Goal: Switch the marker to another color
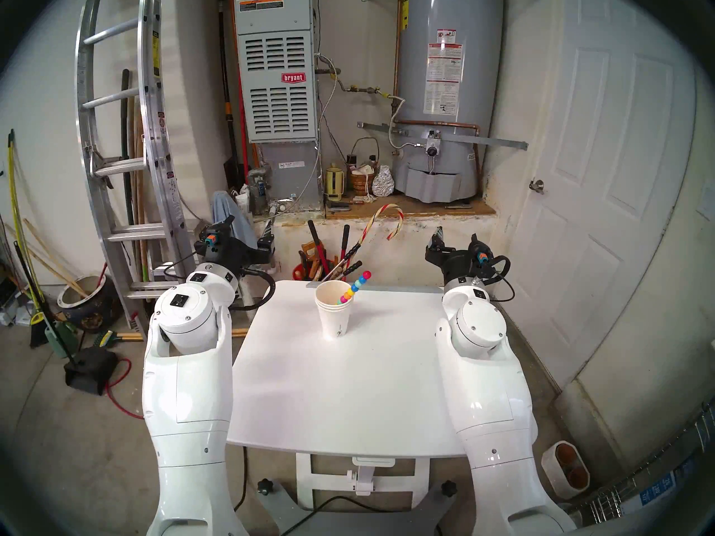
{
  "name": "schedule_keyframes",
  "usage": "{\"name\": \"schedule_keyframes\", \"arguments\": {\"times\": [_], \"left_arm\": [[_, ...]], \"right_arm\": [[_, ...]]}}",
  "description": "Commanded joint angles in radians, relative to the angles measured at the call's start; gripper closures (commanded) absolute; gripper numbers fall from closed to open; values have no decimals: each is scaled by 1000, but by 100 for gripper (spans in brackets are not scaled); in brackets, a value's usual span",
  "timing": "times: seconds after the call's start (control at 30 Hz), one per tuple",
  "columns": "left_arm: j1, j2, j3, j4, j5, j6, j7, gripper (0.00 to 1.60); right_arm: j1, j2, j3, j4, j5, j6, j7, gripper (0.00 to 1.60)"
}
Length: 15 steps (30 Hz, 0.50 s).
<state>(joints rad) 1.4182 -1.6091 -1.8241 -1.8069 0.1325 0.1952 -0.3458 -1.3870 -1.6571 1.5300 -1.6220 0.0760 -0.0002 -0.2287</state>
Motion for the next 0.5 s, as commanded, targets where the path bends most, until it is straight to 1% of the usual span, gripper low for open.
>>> {"name": "schedule_keyframes", "arguments": {"times": [0.0,0.47], "left_arm": [[-16,6,2,-24,-2,2,-8,0],[-17,4,-1,-24,0,4,-15,0]], "right_arm": [[15,0,-22,-31,-1,-7,-35,0],[15,0,-26,-31,-2,-6,-47,0]]}}
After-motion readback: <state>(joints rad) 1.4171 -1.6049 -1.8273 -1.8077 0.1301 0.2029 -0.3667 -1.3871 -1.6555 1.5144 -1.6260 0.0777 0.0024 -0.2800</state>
